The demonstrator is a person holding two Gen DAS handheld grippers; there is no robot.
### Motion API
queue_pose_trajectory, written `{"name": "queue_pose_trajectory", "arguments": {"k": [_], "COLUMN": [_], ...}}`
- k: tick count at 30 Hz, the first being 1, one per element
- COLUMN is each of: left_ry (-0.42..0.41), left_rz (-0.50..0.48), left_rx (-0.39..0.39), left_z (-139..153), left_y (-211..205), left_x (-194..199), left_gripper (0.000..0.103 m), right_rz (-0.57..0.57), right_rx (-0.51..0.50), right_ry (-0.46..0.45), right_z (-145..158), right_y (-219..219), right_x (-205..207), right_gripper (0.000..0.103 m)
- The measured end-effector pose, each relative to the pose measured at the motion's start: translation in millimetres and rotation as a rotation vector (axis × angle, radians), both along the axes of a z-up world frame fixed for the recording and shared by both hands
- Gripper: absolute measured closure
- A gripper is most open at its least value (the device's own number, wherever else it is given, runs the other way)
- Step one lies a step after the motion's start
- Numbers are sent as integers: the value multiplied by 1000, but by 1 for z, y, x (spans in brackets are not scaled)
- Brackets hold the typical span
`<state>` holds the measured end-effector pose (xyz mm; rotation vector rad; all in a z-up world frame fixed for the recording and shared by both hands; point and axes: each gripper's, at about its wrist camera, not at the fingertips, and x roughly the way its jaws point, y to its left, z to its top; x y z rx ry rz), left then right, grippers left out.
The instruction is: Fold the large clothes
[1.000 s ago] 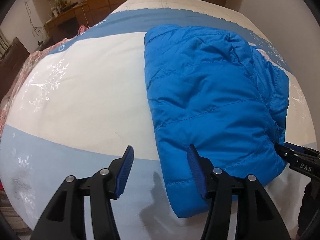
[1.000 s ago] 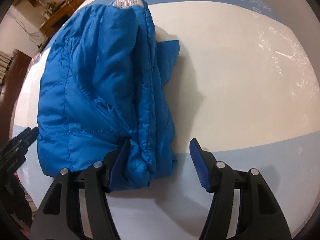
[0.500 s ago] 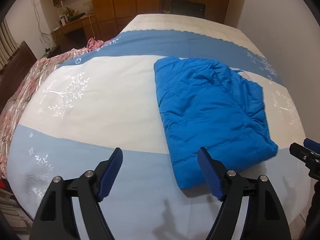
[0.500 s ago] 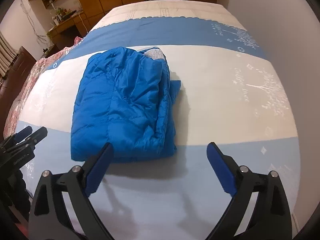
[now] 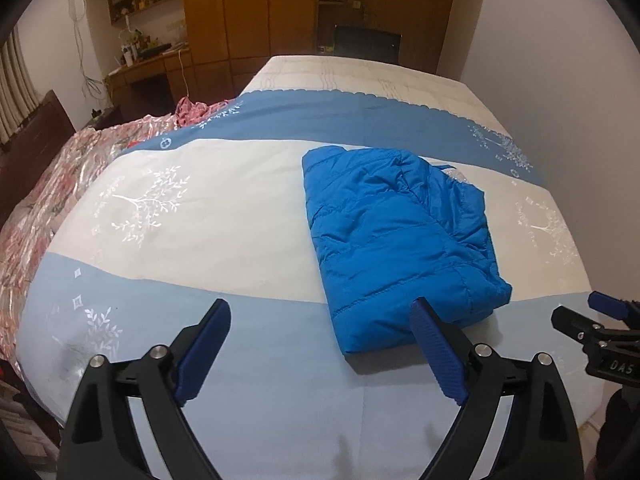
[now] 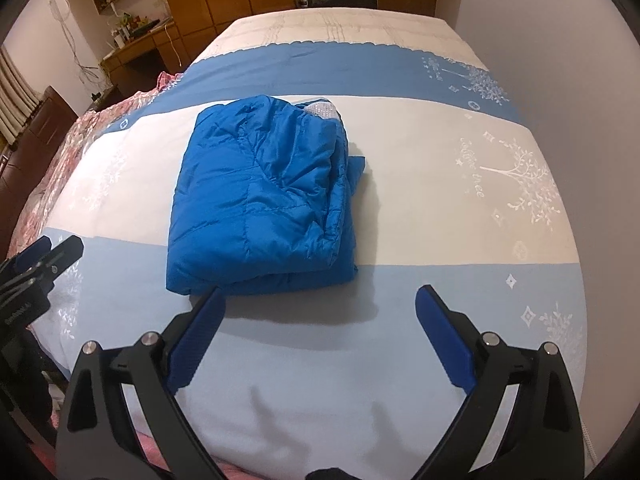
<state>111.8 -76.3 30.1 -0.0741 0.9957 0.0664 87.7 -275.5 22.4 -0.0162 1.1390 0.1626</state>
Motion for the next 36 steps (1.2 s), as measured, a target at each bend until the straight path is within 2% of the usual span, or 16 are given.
{"name": "queue_pose_trajectory", "arguments": {"k": [13, 36], "left_ry": [-6, -1], "left_rz": [-5, -13], "left_rx": [12, 34], "left_z": [12, 12], "left_y": [-1, -4], "left_x": [-15, -20], "left_gripper": [12, 12], "right_rz": [22, 22], "right_rx": [-11, -35], "right_ry": [-5, 10], "right_z": [7, 1], "right_y": [8, 9], "right_x": [-10, -11], "right_gripper": [8, 8]}}
